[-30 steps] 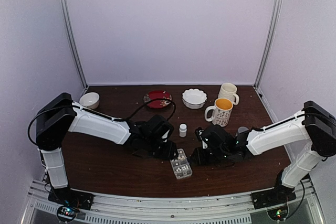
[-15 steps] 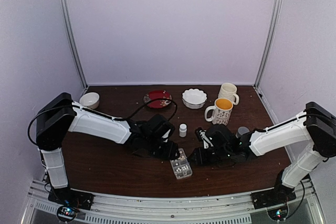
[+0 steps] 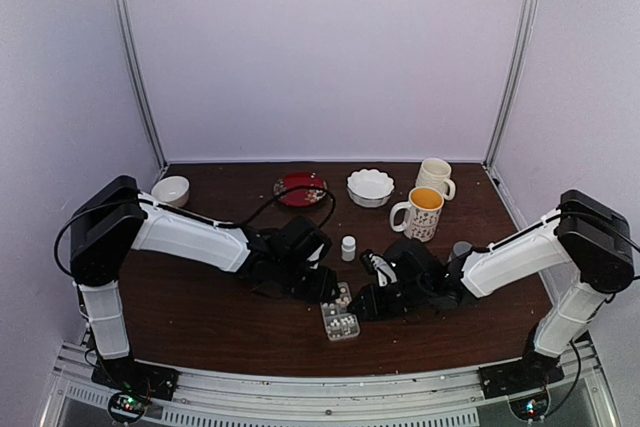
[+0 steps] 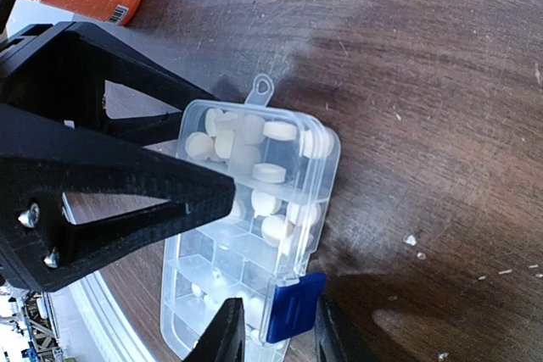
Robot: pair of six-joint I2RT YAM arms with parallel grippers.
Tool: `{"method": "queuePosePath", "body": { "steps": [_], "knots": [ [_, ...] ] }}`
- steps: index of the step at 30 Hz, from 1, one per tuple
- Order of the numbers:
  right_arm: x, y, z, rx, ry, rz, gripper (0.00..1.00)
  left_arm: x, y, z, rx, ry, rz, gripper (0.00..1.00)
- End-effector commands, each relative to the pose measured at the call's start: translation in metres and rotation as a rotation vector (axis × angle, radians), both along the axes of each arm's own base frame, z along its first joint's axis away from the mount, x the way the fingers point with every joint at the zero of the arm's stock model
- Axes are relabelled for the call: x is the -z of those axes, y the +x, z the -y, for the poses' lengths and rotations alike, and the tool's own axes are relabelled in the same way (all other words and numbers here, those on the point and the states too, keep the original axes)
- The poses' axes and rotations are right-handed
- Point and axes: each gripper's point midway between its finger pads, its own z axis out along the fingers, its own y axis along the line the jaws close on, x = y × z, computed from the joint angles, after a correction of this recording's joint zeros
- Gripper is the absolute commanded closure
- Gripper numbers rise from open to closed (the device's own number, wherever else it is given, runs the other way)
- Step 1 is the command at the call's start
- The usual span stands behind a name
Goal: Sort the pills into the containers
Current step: Adjust the pill container at the center of the board.
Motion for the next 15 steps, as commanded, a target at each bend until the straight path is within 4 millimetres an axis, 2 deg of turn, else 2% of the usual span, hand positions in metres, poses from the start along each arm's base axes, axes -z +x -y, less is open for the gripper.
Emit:
{"method": "queuePosePath", "body": {
  "steps": [1, 7, 8, 11, 15],
  "knots": [
    [0.013, -0.001, -0.002, -0.004, -0.019, -0.028, 0.72, 0.036, -0.018, -0.009, 0.027, 0.073, -0.089, 0.48],
    [0.02, -0.001, -0.003, 0.002, -0.03, -0.048, 0.74, 0.044, -0.021, -0.007, 0.036, 0.073, -0.115, 0.51],
    [0.021, -0.001, -0.001, 0.007, -0.042, -0.047, 0.74, 0.044, -0.022, -0.007, 0.038, 0.074, -0.116, 0.51],
    [0.019, 0.004, 0.01, 0.04, -0.092, -0.017, 0.64, 0.047, -0.021, -0.01, 0.037, 0.096, -0.119, 0.52],
    [0.012, 0.008, 0.021, 0.062, -0.146, 0.02, 0.65, 0.05, -0.02, -0.012, 0.042, 0.127, -0.121, 0.53]
  ]
}}
